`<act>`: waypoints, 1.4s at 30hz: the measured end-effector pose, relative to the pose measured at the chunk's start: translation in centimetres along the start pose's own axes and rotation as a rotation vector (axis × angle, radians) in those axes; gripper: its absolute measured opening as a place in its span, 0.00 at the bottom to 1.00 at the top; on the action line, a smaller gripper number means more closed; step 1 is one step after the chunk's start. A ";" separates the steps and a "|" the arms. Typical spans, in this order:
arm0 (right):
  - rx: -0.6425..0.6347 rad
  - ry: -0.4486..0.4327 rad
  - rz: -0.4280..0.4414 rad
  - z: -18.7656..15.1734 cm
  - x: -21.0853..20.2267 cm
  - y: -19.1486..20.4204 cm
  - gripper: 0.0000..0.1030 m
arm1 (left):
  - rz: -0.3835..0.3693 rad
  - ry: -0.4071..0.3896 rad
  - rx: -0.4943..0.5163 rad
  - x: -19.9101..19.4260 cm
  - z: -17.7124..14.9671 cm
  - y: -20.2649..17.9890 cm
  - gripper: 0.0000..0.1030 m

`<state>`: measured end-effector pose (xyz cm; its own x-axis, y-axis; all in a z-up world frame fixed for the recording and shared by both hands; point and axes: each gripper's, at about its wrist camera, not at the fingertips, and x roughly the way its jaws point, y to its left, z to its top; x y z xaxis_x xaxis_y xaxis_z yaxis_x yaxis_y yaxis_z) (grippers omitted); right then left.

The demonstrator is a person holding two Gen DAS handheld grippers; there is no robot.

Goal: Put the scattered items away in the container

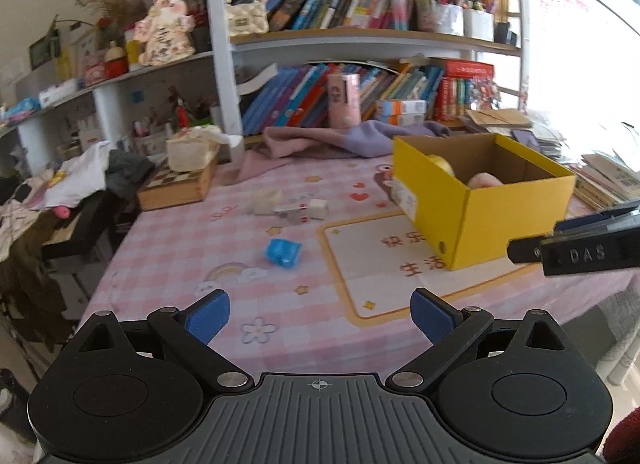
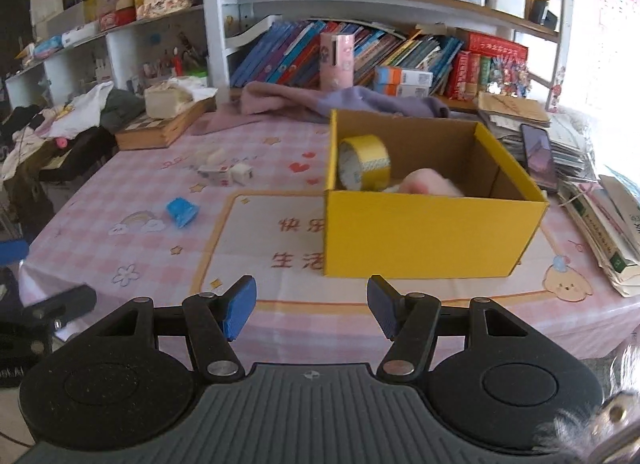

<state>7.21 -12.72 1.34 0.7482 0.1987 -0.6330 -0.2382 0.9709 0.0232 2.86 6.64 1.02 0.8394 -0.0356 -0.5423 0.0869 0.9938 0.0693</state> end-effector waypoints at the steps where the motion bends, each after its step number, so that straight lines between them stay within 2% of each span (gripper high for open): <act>1: -0.006 0.001 0.006 0.0 0.0 0.3 0.58 | 0.006 0.001 -0.009 -0.1 -0.1 0.4 0.96; 12: -0.065 0.013 0.071 0.4 0.4 3.6 0.57 | 0.025 0.010 -0.029 -1.0 -0.9 1.4 0.96; 22: -0.090 0.025 0.102 0.8 1.3 4.6 0.56 | 0.048 0.021 -0.074 -0.8 -1.4 2.1 0.96; 29: -0.126 0.028 0.118 1.6 2.8 5.4 0.56 | 0.042 0.034 -0.096 0.6 -1.2 2.7 0.96; 42: -0.149 0.064 0.132 3.7 7.4 6.1 0.48 | 0.030 0.068 -0.088 5.0 -0.1 3.8 0.95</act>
<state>13.58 -4.79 -0.40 0.6645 0.3092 -0.6803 -0.4243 0.9055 -0.0029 7.37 10.21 -1.52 0.8023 -0.0012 -0.5969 0.0121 0.9998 0.0142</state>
